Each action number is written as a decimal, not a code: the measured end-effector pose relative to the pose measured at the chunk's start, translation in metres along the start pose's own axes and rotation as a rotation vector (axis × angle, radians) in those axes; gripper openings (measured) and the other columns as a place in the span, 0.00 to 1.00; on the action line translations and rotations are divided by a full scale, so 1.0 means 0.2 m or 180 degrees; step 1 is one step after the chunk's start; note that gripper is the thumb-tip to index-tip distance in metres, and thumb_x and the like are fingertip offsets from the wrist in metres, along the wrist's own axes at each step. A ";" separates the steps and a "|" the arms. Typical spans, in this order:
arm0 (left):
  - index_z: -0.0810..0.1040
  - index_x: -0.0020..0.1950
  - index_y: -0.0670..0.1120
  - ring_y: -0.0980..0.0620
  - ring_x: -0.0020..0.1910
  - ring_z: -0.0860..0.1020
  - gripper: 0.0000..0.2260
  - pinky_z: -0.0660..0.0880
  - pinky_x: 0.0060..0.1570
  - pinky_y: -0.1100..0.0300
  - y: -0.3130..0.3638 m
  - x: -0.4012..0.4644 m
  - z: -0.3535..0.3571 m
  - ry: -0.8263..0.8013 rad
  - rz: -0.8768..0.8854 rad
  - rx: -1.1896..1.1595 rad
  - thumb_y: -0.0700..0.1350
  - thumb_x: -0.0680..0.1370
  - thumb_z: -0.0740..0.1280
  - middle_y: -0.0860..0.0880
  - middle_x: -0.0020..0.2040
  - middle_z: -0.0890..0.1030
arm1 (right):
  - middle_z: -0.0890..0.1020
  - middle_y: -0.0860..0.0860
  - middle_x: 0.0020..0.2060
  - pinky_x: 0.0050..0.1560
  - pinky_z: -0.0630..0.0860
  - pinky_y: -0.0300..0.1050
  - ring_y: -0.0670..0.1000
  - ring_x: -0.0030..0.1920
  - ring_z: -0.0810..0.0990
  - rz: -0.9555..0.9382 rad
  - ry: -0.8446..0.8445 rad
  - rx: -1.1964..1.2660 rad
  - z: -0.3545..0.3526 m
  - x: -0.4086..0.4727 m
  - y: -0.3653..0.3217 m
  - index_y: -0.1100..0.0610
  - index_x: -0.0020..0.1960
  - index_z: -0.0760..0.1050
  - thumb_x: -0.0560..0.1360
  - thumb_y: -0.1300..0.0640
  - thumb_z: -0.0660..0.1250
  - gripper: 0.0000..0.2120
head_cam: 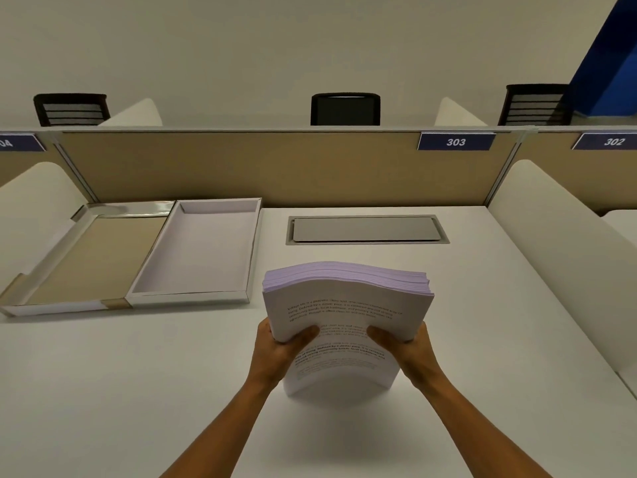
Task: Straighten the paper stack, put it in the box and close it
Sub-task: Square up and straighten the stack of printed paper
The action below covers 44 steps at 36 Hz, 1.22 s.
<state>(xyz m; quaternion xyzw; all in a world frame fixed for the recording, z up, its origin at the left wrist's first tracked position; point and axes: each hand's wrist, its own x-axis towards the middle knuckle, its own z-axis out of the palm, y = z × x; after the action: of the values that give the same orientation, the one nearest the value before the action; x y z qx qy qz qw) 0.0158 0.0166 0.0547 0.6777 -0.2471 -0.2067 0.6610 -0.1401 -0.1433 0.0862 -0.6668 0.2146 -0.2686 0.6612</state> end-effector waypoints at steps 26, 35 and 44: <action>0.80 0.58 0.54 0.47 0.53 0.83 0.19 0.84 0.45 0.53 -0.07 -0.01 0.00 -0.0022 0.0002 0.0048 0.46 0.67 0.75 0.57 0.51 0.85 | 0.87 0.39 0.46 0.43 0.85 0.44 0.50 0.51 0.85 -0.0084 0.0272 0.0057 0.00 -0.04 0.12 0.29 0.48 0.81 0.66 0.58 0.72 0.23; 0.80 0.57 0.54 0.53 0.50 0.84 0.19 0.84 0.43 0.57 -0.14 -0.03 0.01 0.0006 -0.0111 0.0175 0.49 0.67 0.76 0.56 0.49 0.85 | 0.86 0.40 0.47 0.43 0.85 0.45 0.50 0.51 0.85 0.0161 0.0312 -0.0117 0.00 -0.08 0.23 0.36 0.51 0.83 0.66 0.57 0.74 0.19; 0.80 0.55 0.53 0.48 0.45 0.85 0.16 0.85 0.42 0.55 -0.10 0.01 0.03 0.0180 -0.0271 0.0159 0.51 0.68 0.76 0.51 0.50 0.86 | 0.87 0.41 0.46 0.40 0.85 0.45 0.49 0.46 0.87 0.0375 0.0361 -0.0307 -0.01 -0.01 0.20 0.45 0.51 0.82 0.54 0.29 0.77 0.31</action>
<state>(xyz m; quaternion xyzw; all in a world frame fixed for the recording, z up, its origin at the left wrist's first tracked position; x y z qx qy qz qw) 0.0147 0.0100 0.0343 0.7095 -0.2044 -0.2092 0.6412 -0.1401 -0.1452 0.0462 -0.6678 0.3033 -0.2559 0.6297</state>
